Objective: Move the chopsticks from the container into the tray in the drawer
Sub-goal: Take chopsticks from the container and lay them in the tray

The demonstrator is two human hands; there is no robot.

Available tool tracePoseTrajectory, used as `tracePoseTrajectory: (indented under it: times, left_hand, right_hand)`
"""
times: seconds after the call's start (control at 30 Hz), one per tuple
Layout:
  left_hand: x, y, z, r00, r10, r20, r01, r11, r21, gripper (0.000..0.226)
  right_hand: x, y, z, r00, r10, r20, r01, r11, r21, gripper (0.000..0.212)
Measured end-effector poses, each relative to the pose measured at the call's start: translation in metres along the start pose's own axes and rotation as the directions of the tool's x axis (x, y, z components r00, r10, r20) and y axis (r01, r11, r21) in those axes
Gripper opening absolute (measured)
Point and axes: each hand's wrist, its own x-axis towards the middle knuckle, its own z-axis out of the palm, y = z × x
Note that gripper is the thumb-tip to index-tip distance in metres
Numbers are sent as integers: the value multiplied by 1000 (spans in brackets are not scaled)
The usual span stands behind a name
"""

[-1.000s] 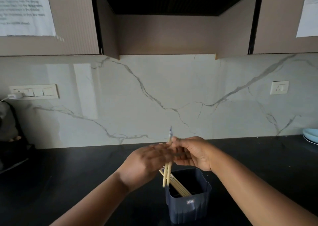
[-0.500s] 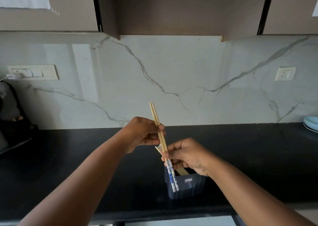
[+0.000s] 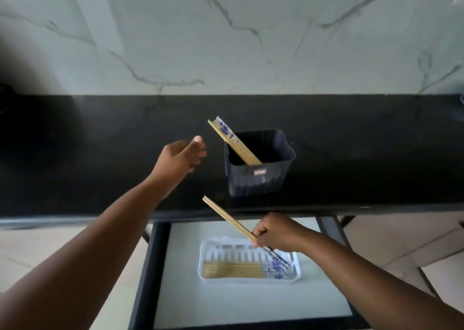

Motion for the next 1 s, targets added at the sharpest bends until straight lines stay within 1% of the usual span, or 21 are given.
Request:
tracePoseTrajectory:
  times: [0.03,0.07,0.13,0.2,0.27,0.33,0.4,0.5,0.57,0.67,0.73,1.0]
  left_hand:
    - [3,-14,4,999,50,-16,-48,992,117,33]
    - [4,-28,9,995,101,-16,-93,964,250,34]
    - [6,-50,15,985,172,12,-158,874,459,31]
    - [10,-71,21,974,206,93,-219,764,607,37]
    - [11,-89,25,975,138,174,-222,591,775,52]
    - [10,-105,27,979,61,192,-199,434,879,63]
    - [9,-114,28,978,62,199,-207,360,910,66]
    - [12,-114,27,974,61,216,-224,329,917,68]
    - [12,-114,27,976,59,210,-218,321,922,68]
    - [12,-115,27,976,54,212,-218,326,920,68]
    - [12,-115,26,975,48,217,-220,326,919,68]
    - [11,-114,26,977,61,205,-213,335,918,67]
  right_hand:
    - [2,13,10,1000,13,18,-12,998,-55,24]
    - [4,24,18,1000,13,27,-10,994,-109,24]
    - [10,40,30,1000,2,31,5,980,-199,25]
    - [18,49,38,1000,7,24,0,958,-288,22]
    - [29,55,45,1000,10,25,0,923,-385,19]
    - [38,58,52,999,-3,50,27,869,-495,16]
    - [46,58,58,997,-4,78,49,813,-580,17]
    - [58,58,67,993,21,116,60,753,-655,29]
    - [64,63,73,992,18,128,73,744,-664,33]
    - [65,69,80,989,-20,150,117,728,-676,29]
    - [66,73,83,987,-25,162,131,719,-683,31]
    - [74,80,84,993,-87,86,122,732,-670,32]
